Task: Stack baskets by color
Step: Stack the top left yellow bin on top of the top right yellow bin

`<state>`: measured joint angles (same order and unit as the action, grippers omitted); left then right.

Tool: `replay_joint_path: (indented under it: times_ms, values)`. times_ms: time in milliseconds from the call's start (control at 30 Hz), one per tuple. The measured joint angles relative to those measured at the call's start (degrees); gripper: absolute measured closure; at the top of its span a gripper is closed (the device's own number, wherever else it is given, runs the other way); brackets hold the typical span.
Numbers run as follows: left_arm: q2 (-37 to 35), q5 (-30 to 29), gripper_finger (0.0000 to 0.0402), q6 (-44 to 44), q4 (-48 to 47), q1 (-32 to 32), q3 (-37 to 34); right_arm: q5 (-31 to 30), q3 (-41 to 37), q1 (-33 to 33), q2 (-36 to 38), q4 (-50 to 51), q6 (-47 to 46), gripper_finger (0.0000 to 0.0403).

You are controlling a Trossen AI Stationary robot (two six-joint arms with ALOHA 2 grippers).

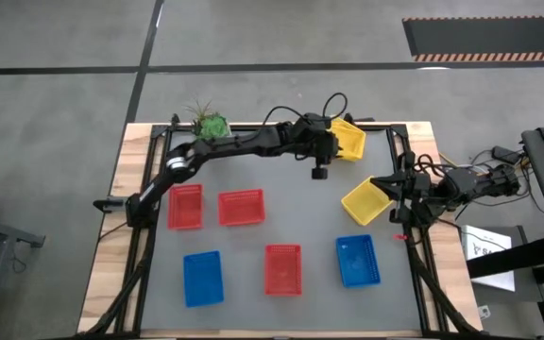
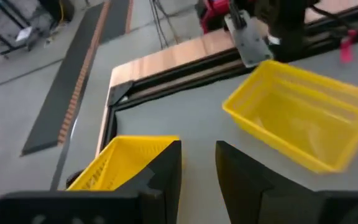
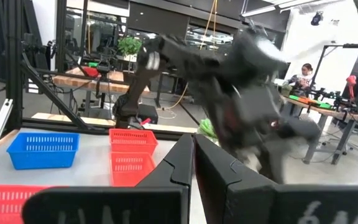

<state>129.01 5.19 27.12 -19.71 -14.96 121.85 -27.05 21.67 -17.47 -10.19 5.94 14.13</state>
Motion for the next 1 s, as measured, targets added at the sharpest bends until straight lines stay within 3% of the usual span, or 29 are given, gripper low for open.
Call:
replay_joint_path:
  times_ms: [200,400,567,767,1000]
  values:
    - [-10.4,-10.9,0.0320,0.3,-3.1,7.2,-9.3,0.0,0.0,0.0,-0.6,0.1,-1.8,0.0394]
    - [-23.9,-15.8,0.0320,-0.5,10.4,14.4,-30.0,0.0,-0.2,0.0,-3.5,0.3,-3.7,0.0394]
    - [-34.5,-24.9,0.0320,-0.7,23.4,19.2,-47.2,-3.1,-0.2,0.0,-7.2,-2.5,-5.4,0.0394]
    - [-45.5,-26.7,0.0321,-2.2,29.5,22.9,-61.4,-8.9,-0.2,0.1,-12.2,-2.4,-9.6,0.0394]
    - [-57.2,-26.7,0.0321,-2.3,36.0,25.3,-71.8,-11.9,1.0,3.6,-19.9,-5.6,-14.9,0.0394]
